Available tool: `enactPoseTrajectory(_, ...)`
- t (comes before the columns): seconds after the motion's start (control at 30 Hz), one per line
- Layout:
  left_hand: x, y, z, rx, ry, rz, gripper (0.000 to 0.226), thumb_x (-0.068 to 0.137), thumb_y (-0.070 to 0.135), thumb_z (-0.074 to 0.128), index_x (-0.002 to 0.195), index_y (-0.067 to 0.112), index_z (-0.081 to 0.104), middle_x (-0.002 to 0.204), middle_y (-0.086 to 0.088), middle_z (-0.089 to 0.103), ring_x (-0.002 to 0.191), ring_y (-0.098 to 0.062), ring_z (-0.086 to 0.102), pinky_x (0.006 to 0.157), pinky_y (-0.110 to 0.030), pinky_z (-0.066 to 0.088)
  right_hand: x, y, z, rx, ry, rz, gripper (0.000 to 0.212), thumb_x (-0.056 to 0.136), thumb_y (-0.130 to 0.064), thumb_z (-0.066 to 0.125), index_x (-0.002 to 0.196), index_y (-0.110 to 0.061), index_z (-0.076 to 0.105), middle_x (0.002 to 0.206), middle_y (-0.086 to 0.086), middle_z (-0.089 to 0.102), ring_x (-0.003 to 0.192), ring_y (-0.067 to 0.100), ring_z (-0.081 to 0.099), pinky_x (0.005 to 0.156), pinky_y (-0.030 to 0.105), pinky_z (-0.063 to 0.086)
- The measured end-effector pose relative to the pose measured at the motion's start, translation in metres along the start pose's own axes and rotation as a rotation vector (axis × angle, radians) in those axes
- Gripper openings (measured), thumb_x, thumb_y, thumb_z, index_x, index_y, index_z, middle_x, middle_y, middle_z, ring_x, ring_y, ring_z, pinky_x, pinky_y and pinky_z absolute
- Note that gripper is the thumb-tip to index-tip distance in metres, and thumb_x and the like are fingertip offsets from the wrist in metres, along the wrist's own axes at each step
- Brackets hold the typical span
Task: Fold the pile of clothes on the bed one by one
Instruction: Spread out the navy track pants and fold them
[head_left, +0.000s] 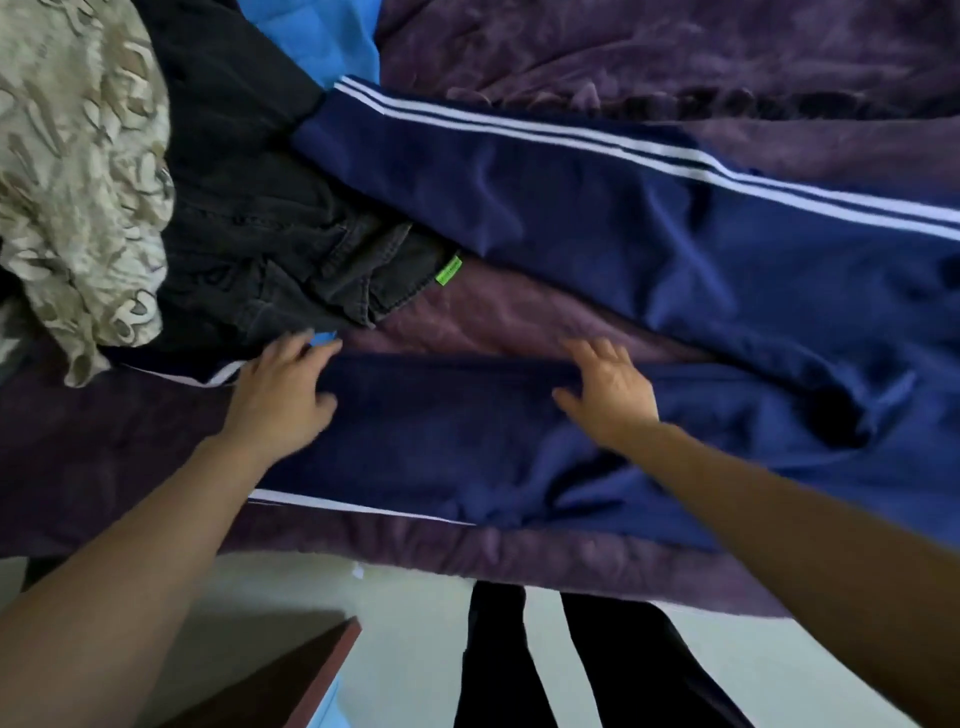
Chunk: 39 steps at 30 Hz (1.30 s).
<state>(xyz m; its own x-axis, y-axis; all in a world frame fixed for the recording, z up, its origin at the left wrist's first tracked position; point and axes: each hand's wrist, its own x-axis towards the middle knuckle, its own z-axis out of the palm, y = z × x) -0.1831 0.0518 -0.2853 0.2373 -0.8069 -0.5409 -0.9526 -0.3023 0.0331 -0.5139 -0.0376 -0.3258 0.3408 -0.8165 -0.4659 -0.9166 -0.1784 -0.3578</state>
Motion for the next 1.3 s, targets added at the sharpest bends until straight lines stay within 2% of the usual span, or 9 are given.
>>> enactPoseTrajectory(0.1, 0.021, 0.018, 0.015, 0.133, 0.04, -0.028, 0.045, 0.09, 0.028, 0.059, 0.133, 0.02, 0.051, 0.13, -0.013, 0.056, 0.125, -0.033, 0.04, 0.099, -0.045, 0.033, 0.012, 0.003, 0.0, -0.122, -0.148, 0.054, 0.041, 0.087, -0.031, 0.062, 0.126, -0.021, 0.057, 0.126, 0.007, 0.059, 0.117, 0.031, 0.053, 0.088, 0.037, 0.045)
enactPoseTrajectory(0.23, 0.037, 0.0, -0.001, 0.215, 0.27, -0.14, 0.014, 0.084, 0.022, 0.066, 0.094, 0.014, 0.07, 0.096, -0.016, 0.066, 0.102, -0.035, 0.047, 0.086, -0.042, 0.035, 0.017, -0.002, -0.01, 0.043, 0.114, -0.017, 0.033, 0.087, -0.021, 0.059, 0.12, -0.018, 0.062, 0.12, 0.008, 0.059, 0.114, 0.031, 0.05, 0.084, 0.037, 0.046)
enactPoseTrajectory(0.4, 0.018, 0.021, -0.014, 0.3, 0.265, -0.12, 0.034, 0.078, 0.018, 0.067, 0.111, 0.012, 0.063, 0.115, -0.018, 0.055, 0.108, -0.038, 0.043, 0.09, -0.046, 0.035, -0.025, 0.012, -0.013, 0.035, 0.121, 0.022, 0.052, 0.085, -0.024, 0.063, 0.135, -0.02, 0.049, 0.135, 0.006, 0.045, 0.124, 0.029, 0.039, 0.089, 0.041, 0.046)
enactPoseTrajectory(0.63, -0.053, 0.182, 0.021, 0.218, 0.136, 0.39, 0.023, 0.088, 0.027, 0.052, 0.11, 0.025, 0.059, 0.113, 0.002, 0.058, 0.109, -0.024, 0.05, 0.088, -0.036, 0.038, -0.152, 0.162, -0.036, -0.03, 0.224, 0.324, 0.037, 0.083, -0.018, 0.063, 0.119, -0.017, 0.062, 0.121, 0.005, 0.056, 0.117, 0.029, 0.047, 0.084, 0.041, 0.048)
enactPoseTrajectory(0.8, -0.099, 0.317, 0.071, 0.107, 0.026, 0.665, 0.022, 0.09, 0.023, 0.05, 0.111, 0.022, 0.057, 0.114, -0.001, 0.054, 0.112, -0.025, 0.047, 0.09, -0.039, 0.035, -0.221, 0.3, -0.066, -0.31, 0.078, 0.519, 0.052, 0.081, -0.018, 0.064, 0.132, -0.016, 0.053, 0.136, 0.009, 0.047, 0.127, 0.031, 0.04, 0.095, 0.046, 0.042)
enactPoseTrajectory(0.97, -0.104, 0.418, 0.126, 0.151, -0.02, 0.685, 0.038, 0.085, 0.015, 0.056, 0.123, 0.021, 0.05, 0.122, -0.004, 0.047, 0.116, -0.026, 0.045, 0.093, -0.039, 0.037, -0.231, 0.393, -0.072, -0.485, -0.064, 0.496, 0.071, 0.087, -0.019, 0.054, 0.15, -0.024, 0.022, 0.16, 0.002, 0.013, 0.147, 0.021, 0.008, 0.11, 0.044, 0.025)
enactPoseTrajectory(1.1, -0.087, 0.454, 0.157, 0.307, 0.032, 0.552, 0.062, 0.083, 0.011, 0.058, 0.14, 0.017, 0.036, 0.132, -0.005, 0.042, 0.121, -0.026, 0.042, 0.092, -0.039, 0.041, -0.227, 0.445, -0.067, -0.559, -0.119, 0.473, 0.072, 0.092, -0.02, 0.047, 0.153, -0.024, 0.009, 0.162, 0.0, 0.005, 0.148, 0.02, 0.002, 0.112, 0.047, 0.015)
enactPoseTrajectory(1.2, -0.085, 0.459, 0.162, 0.231, 0.139, 0.497, 0.032, 0.081, 0.0, 0.054, 0.111, 0.011, 0.059, 0.112, -0.008, 0.055, 0.106, -0.028, 0.053, 0.077, -0.04, 0.048, -0.238, 0.481, -0.072, -0.546, -0.048, 0.439, 0.06, 0.094, -0.021, 0.044, 0.151, -0.021, 0.025, 0.16, -0.002, 0.019, 0.147, 0.016, 0.015, 0.109, 0.044, 0.016)
enactPoseTrajectory(1.3, -0.106, 0.457, 0.154, 0.208, 0.155, 0.529, 0.026, 0.054, -0.012, 0.071, 0.065, 0.008, 0.059, 0.067, -0.01, 0.058, 0.064, -0.032, 0.061, 0.046, -0.033, 0.047, -0.263, 0.502, -0.077, -0.392, 0.235, 0.219, 0.042, 0.087, -0.015, 0.042, 0.121, -0.007, 0.064, 0.133, 0.01, 0.059, 0.124, 0.026, 0.056, 0.095, 0.046, 0.033)
